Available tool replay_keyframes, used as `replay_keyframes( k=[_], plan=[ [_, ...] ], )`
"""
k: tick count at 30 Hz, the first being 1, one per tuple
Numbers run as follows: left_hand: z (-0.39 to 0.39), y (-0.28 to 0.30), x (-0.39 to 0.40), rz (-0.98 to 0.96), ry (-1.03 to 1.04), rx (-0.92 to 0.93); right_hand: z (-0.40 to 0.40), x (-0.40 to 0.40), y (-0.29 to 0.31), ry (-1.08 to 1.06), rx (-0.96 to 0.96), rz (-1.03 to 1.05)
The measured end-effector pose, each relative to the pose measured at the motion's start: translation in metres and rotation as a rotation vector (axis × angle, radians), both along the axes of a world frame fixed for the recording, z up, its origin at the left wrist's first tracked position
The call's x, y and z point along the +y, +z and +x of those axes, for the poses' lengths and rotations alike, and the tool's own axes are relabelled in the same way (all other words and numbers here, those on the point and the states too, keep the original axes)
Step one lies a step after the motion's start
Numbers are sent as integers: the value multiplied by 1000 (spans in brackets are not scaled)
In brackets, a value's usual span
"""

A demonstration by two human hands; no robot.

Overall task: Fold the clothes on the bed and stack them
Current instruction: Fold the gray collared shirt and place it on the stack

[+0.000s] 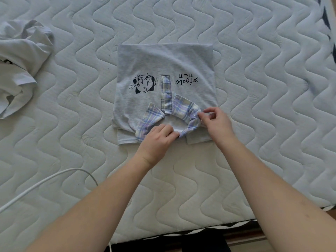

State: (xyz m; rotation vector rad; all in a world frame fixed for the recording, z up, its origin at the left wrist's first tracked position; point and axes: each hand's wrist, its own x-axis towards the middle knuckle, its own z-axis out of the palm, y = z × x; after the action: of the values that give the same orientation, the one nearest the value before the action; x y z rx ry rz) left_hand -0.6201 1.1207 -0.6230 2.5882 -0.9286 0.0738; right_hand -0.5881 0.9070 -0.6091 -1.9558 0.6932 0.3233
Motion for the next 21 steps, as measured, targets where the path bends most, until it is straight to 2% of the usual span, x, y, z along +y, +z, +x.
replay_keyframes(
  k=[2, 7, 11, 13, 16, 18, 21],
  plan=[
    [-2, -4, -4, 14, 43, 3, -8, 4, 1, -22, -24, -227],
    [-5, -10, -7, 75, 38, -45, -28, 30, 5, 167, 17, -381],
    [-6, -12, -6, 55, -15, 36, -26, 48, 10, 237, 27, -536],
    [-4, -10, -8, -5, 32, 140, -25, 48, 10, 258, 29, -538],
    [10, -3, -12, -236, 349, 402, -27, 44, 10, 236, 31, -483],
    [25, 1, -16, -316, 508, 508, -31, 43, 10, 205, -12, -402],
    [53, 5, -26, -301, 494, 638, -42, 40, 9, 197, -110, -317]
  ],
)
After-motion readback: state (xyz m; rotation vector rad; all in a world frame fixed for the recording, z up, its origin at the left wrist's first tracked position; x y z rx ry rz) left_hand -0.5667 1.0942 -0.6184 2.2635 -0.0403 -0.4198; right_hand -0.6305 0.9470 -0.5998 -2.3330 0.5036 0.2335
